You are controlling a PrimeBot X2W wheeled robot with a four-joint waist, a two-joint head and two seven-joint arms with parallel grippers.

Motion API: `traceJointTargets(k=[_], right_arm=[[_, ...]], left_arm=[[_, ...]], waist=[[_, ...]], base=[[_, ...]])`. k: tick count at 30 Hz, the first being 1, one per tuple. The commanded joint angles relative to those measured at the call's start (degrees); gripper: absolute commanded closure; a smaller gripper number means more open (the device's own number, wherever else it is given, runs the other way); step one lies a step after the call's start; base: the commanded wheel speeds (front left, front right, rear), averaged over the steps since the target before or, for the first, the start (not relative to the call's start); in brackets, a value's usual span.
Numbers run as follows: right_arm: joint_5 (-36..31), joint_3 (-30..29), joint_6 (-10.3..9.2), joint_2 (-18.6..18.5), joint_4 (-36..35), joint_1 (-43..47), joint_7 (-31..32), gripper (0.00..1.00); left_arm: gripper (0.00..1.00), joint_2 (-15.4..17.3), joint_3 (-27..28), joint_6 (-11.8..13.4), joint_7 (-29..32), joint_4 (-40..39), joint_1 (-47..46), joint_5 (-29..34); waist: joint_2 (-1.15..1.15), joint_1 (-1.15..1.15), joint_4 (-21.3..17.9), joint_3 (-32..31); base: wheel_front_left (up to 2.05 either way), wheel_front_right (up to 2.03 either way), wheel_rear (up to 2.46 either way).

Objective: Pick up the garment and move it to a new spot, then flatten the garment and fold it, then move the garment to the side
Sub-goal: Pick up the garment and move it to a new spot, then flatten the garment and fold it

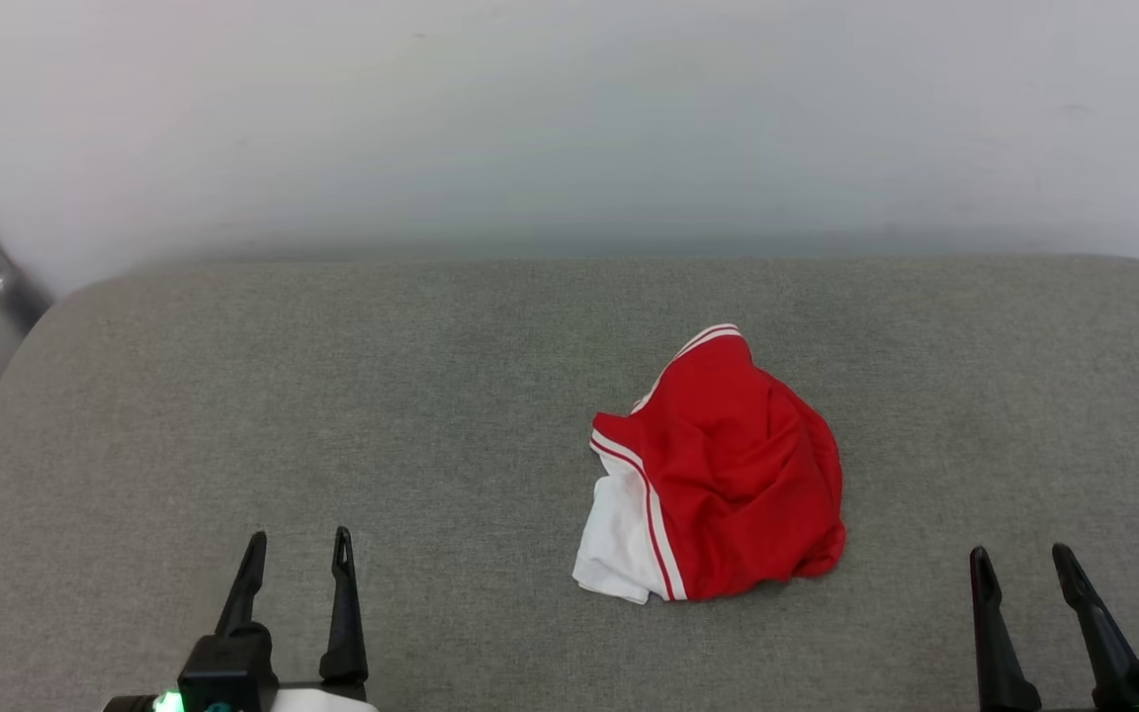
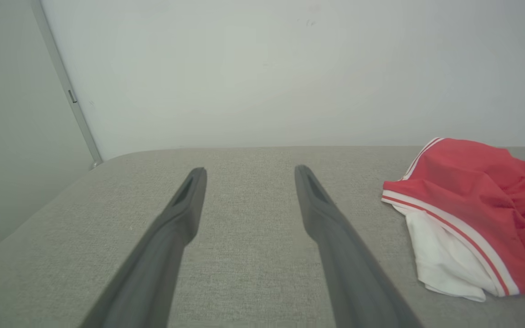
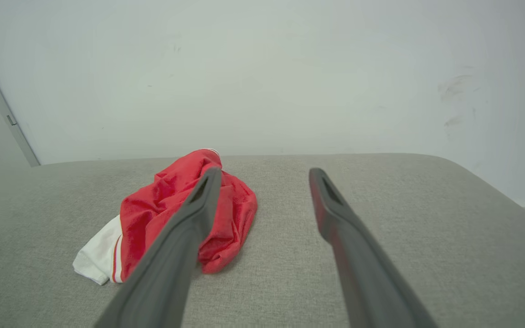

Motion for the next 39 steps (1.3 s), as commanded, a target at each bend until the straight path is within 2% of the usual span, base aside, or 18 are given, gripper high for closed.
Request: traceJointTargets(k=[1,7,20,30,39], right_arm=[[0.3,0.0,-0.04,0.1,0.1,0.6,-0.1,0.00],[1.3,0.3,-0.04,0.1,0.4,1.7,-0.1,0.00],[2.4,0.6,-0.04,0.1,0.2,3.3,-0.1,0.00],[2.6,1.1,-0.04,0.1,0.3,3.3,-0.1,0.00],[3.0,1.3,-0.04,0.1,0.2,3.4,-0.1,0.00]], left_arm=[[0.00,-0.6,0.7,-0.9,-0.1,0.2,1.0,0.9],[0.00,-3.3,3.0,-4.2,-0.1,0.7,3.1,3.8],[0.00,-6.4,6.4,-8.4,-0.1,1.0,5.0,6.8],[0.00,-7.3,7.7,-9.8,-0.1,0.9,5.2,9.1],[0.00,-7.6,8.4,-10.1,-0.1,0.9,5.5,10.0]], waist=[[0.00,0.00,0.2,-0.4],[0.00,0.00,0.5,-1.2],[0.00,0.00,1.2,-1.8],[0.00,0.00,1.5,-1.9],[0.00,0.00,1.5,-2.1]], base=[[0.00,0.00,0.00],[0.00,0.00,0.00],[0.00,0.00,0.00],[0.00,0.00,0.00],[0.00,0.00,0.00]])
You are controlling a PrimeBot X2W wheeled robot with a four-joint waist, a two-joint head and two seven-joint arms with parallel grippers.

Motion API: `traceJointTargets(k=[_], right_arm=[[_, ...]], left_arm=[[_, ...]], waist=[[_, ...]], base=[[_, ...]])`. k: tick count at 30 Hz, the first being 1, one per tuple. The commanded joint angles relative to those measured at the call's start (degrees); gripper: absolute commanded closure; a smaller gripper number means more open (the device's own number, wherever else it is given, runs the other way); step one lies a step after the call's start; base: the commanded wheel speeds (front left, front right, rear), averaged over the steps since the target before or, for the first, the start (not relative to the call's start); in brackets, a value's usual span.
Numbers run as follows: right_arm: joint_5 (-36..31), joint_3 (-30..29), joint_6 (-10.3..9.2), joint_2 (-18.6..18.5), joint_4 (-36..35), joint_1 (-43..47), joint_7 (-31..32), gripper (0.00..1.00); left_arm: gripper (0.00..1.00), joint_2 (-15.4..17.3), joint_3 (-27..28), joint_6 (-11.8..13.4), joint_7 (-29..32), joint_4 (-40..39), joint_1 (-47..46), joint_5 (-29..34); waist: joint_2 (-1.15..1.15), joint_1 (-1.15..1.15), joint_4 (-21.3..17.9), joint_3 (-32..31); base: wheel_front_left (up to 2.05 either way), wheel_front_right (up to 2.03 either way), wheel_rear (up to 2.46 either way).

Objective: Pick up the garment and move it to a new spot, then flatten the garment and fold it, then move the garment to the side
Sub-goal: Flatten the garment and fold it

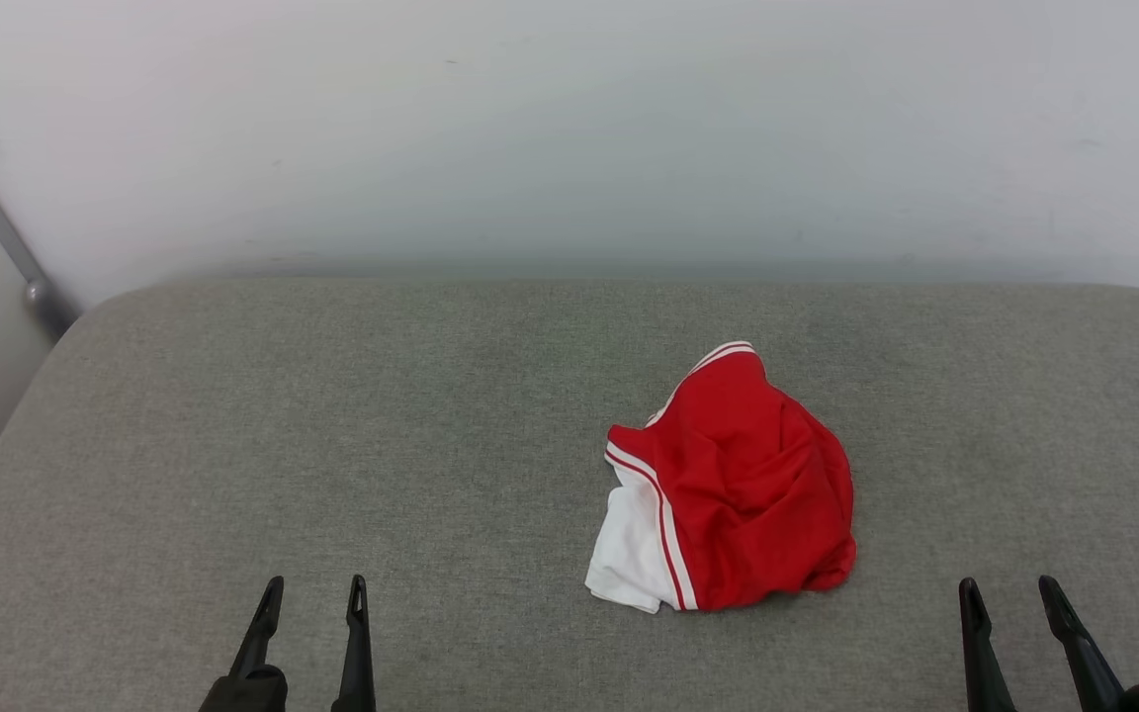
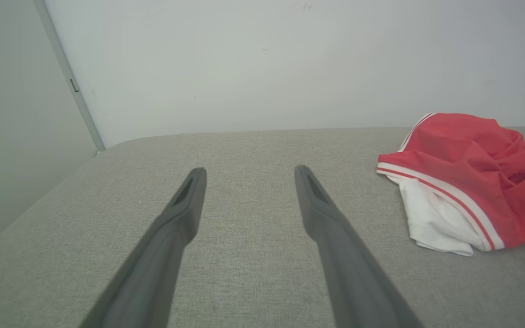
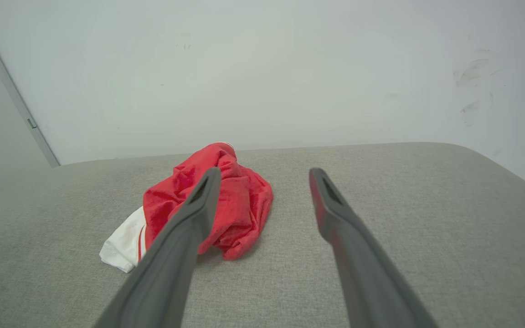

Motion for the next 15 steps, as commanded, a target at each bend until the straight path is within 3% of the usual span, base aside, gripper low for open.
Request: traceJointTargets(k=[1,9,15], right_arm=[[0.5,0.1,-0.04,0.1,-0.1,0.7,-0.1,0.00],[0.5,-0.2,-0.04,0.1,-0.1,-0.2,-0.1,0.00],[0.1,0.2,-0.04,0.1,-0.2,-1.1,-0.1,0.00]], left_arm=[[0.00,0.0,0.3,-0.2,-0.1,-0.1,0.6,0.5],[0.00,1.0,-0.3,-1.9,-0.2,1.5,-5.3,1.6],[0.00,3.8,-2.6,-6.2,-0.1,5.6,-16.7,2.2]], waist=[[0.00,0.00,0.0,0.0],[0.00,0.00,0.0,0.4],[0.00,0.00,-0.6,1.5]], base=[[0.00,0.00,0.00],[0.00,0.00,0.00],[0.00,0.00,0.00]])
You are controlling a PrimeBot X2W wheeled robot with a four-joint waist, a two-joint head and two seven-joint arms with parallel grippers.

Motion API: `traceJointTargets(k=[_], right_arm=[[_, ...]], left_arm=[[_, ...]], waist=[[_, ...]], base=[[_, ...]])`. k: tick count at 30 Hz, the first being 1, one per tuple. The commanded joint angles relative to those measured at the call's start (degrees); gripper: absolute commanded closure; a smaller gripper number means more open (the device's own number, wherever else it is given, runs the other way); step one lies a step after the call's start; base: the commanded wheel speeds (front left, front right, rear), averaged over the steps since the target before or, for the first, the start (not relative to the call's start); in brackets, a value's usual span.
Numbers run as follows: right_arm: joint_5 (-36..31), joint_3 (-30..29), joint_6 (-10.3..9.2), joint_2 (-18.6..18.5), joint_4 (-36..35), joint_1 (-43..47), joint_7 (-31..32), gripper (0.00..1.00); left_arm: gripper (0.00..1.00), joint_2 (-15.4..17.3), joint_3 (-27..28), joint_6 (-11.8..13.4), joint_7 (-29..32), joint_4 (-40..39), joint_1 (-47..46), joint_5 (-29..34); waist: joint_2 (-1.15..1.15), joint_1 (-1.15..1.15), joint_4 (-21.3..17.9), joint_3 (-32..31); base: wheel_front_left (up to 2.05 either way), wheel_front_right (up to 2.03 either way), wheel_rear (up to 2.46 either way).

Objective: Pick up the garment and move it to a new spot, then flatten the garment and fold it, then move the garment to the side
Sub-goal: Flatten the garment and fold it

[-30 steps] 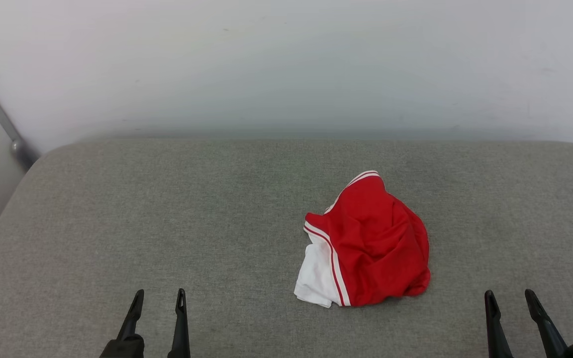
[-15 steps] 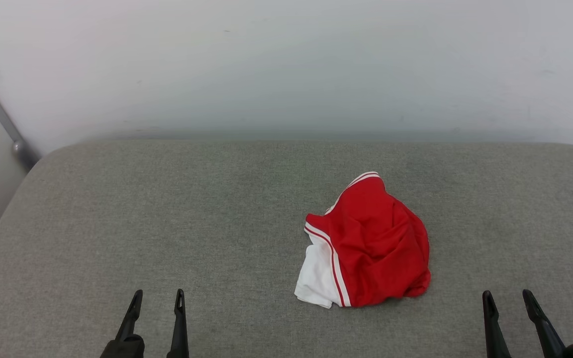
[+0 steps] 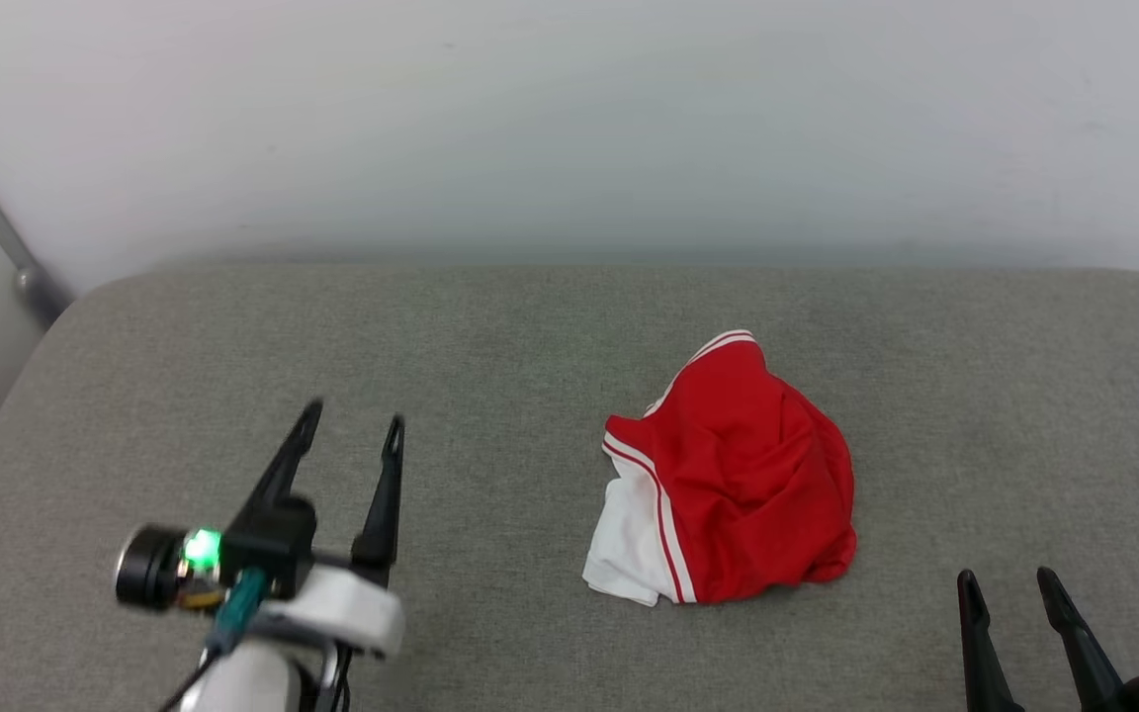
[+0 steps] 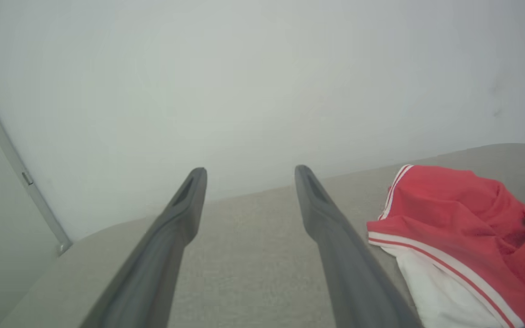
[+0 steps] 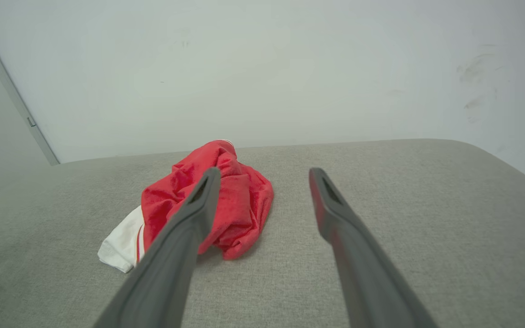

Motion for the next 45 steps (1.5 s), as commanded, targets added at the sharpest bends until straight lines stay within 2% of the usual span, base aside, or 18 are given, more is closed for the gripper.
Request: traceJointTargets(k=[1,6,10,17,24,29,33,37,45], right_arm=[[-0.1,0.0,-0.04,0.1,-0.2,-0.7,-0.1,0.00],[-0.5,0.2,-0.04,0.1,-0.4,-1.4,-0.1,0.00],[-0.5,0.0,-0.04,0.1,-0.5,-2.5,-0.1,0.00],[-0.5,0.3,-0.04,0.1,-0.6,-5.5,-0.1,0.00],[-0.2,0.5,-0.04,0.1,-0.5,-8.8,-0.1,0.00],[0.3,0.6,-0.04,0.1,-0.7,-11.4,-0.1,0.00],[0.7,0.9,-0.04,0.1,-1.0,-13.1,-0.1,0.00],[0.9,1.1,-0.04,0.1,-1.1,-14.5,-0.1,0.00],[1.3,1.6,-0.04,0.1,-1.1,-16.6,-0.1,0.00]], left_arm=[[0.00,0.7,-0.7,-0.6,-0.1,1.2,-2.2,0.3],[0.00,3.1,-5.3,-2.7,3.7,6.1,-13.9,0.6],[0.00,4.4,-10.5,-3.2,11.4,8.7,-22.3,-2.6],[0.00,8.8,-26.6,-3.2,29.7,10.8,-36.2,-18.0],[0.00,14.7,-43.8,-3.2,50.5,8.0,-47.1,-34.8],[0.00,18.4,-55.2,-3.2,61.0,5.5,-53.6,-42.3],[0.00,20.4,-63.4,-3.2,66.3,4.6,-57.6,-46.1],[0.00,21.2,-67.3,-3.2,70.3,4.0,-59.3,-47.6],[0.00,21.9,-68.1,-3.3,78.5,0.8,-55.2,-44.9]], waist=[[0.00,0.00,-0.3,0.3],[0.00,0.00,-1.3,1.7],[0.00,0.00,-2.3,3.7],[0.00,0.00,-4.1,8.6],[0.00,0.00,-6.1,13.5],[0.00,0.00,-7.9,17.2],[0.00,0.00,-9.3,19.9],[0.00,0.00,-10.5,22.0],[0.00,0.00,-11.8,24.6]], base=[[0.00,0.00,0.00],[0.00,0.00,0.00],[0.00,0.00,0.00],[0.00,0.00,0.00],[0.00,0.00,0.00],[0.00,0.00,0.00],[0.00,0.00,0.00],[0.00,0.00,0.00],[0.00,0.00,0.00]])
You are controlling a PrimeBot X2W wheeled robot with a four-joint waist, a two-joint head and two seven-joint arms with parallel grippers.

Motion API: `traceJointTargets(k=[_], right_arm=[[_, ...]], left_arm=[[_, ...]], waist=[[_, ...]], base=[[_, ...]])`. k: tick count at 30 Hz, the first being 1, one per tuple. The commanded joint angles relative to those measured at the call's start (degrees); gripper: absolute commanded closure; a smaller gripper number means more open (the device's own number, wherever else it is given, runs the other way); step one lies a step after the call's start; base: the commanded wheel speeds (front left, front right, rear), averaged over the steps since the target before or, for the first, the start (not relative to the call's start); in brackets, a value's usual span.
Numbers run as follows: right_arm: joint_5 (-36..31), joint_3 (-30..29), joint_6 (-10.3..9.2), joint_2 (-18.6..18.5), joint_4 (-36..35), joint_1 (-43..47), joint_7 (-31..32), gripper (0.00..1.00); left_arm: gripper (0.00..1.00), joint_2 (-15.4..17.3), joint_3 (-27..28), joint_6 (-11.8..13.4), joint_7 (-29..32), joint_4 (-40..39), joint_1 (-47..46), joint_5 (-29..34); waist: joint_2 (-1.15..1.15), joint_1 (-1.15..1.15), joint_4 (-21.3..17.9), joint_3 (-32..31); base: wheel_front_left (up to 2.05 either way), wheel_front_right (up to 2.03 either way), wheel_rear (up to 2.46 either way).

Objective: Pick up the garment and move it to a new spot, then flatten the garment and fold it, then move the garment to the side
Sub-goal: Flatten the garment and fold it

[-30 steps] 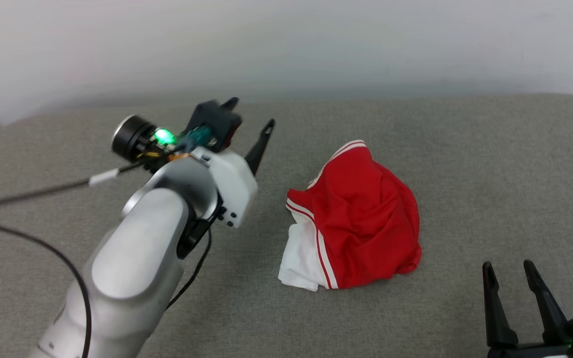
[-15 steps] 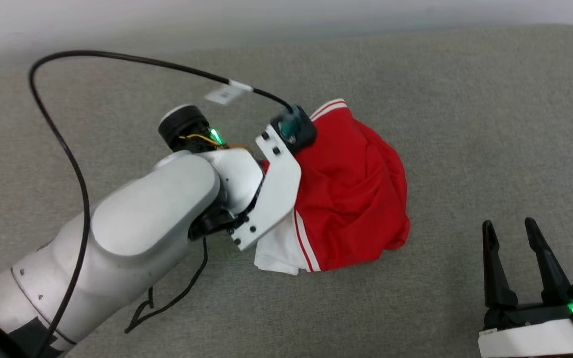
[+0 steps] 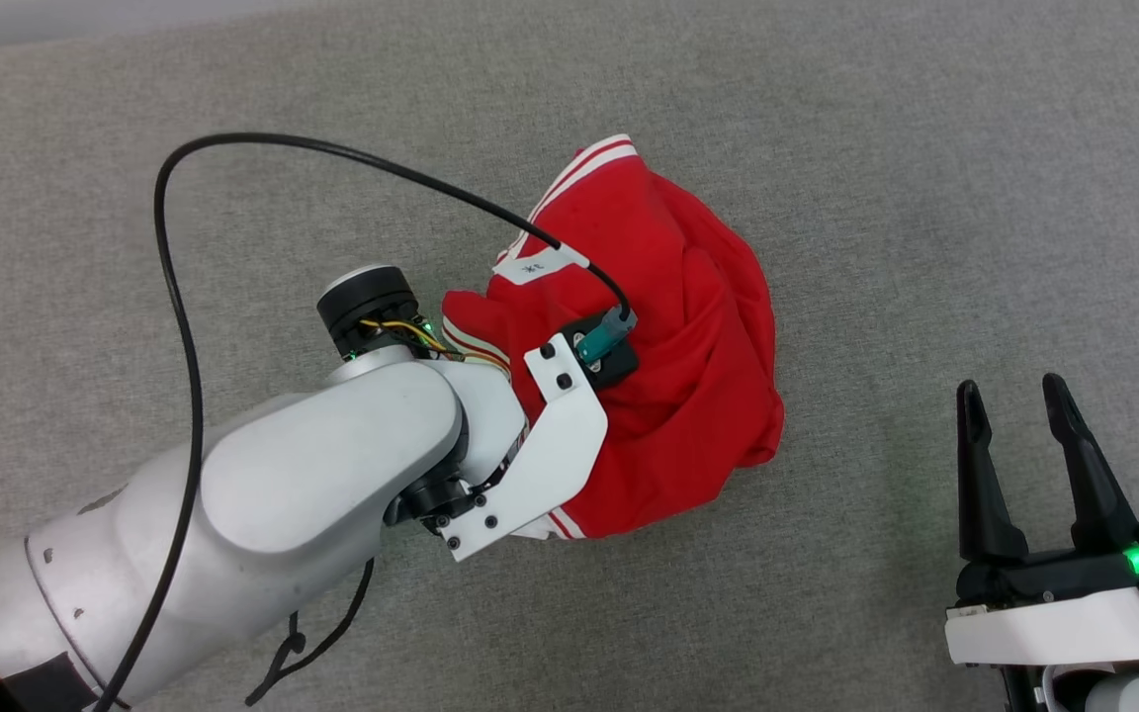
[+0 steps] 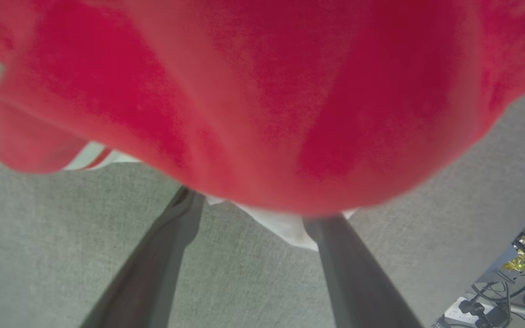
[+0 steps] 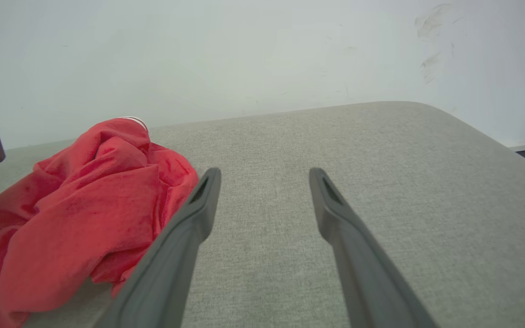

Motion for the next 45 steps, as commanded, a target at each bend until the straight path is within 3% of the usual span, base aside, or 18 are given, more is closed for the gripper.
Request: traceJointTargets(k=[1,2,4,9,15,22,29,36,40,41,42,45], right_arm=[[0.1,0.1,-0.04,0.1,-0.1,-0.9,-0.1,0.00],[0.1,0.1,-0.04,0.1,-0.1,-1.0,-0.1,0.00],[0.2,0.1,-0.04,0.1,-0.1,-1.2,-0.1,0.00],[-0.3,-0.2,-0.04,0.1,0.5,-0.4,-0.1,0.00],[-1.4,-0.8,-0.04,0.1,1.1,2.1,-0.1,0.00],[-2.3,-1.5,-0.04,0.1,1.2,5.5,-0.1,0.00],[-2.9,-1.3,-0.04,0.1,0.8,7.3,-0.1,0.00],[-3.3,-1.2,-0.04,0.1,0.8,7.0,-0.1,0.00],[-3.6,-1.3,-0.04,0.1,1.1,7.1,-0.1,0.00],[-3.6,-1.3,-0.04,0.1,1.2,7.3,-0.1,0.00],[-3.7,-1.3,-0.04,0.1,1.4,7.6,-0.1,0.00],[-3.8,-1.3,-0.04,0.1,1.6,7.9,-0.1,0.00]], left_arm=[[0.00,0.4,-0.9,-0.1,0.8,0.3,2.1,0.1],[0.00,0.6,-1.1,-0.1,1.2,0.1,2.8,0.6],[1.00,0.8,-1.2,-0.1,1.9,-0.4,3.6,1.0],[1.00,1.6,-0.9,0.0,0.4,-1.6,2.3,1.3],[1.00,2.5,-0.5,0.0,-9.1,-0.9,-0.5,1.1],[1.00,9.2,-0.5,0.0,-16.8,1.8,-0.3,-2.3],[1.00,16.5,-0.4,0.8,-19.1,5.9,5.0,-5.8],[1.00,19.8,-0.3,3.0,-20.2,10.0,13.2,-10.3],[1.00,19.3,0.0,3.8,-22.7,11.6,16.7,-12.1],[0.55,19.0,0.2,4.1,-23.8,11.7,17.2,-12.2],[0.00,18.8,0.7,4.6,-25.6,11.9,17.3,-12.0],[0.00,19.0,2.5,5.3,-31.0,11.4,17.7,-11.5]], waist=[[0.00,-0.01,-0.3,0.5],[0.00,-0.01,-0.4,0.6],[0.00,-0.01,-0.4,0.8],[0.00,-0.01,0.2,-0.6],[0.00,-0.01,2.4,-5.8],[0.00,-0.01,5.8,-11.2],[0.00,-0.01,8.3,-12.8],[0.00,-0.01,8.7,-12.0],[0.00,-0.01,8.5,-12.1],[0.00,-0.01,8.5,-12.3],[0.00,-0.01,8.5,-12.7],[0.00,-0.01,8.3,-14.4]], base=[[0.00,0.00,0.00],[0.00,0.00,0.00],[0.00,0.00,0.00],[0.00,0.00,0.00],[0.00,0.00,0.00],[0.00,0.00,0.00],[0.00,0.00,0.00],[0.00,0.00,0.00],[0.00,0.00,0.00],[0.00,0.00,0.00],[0.00,0.00,0.00],[0.00,0.00,0.00]])
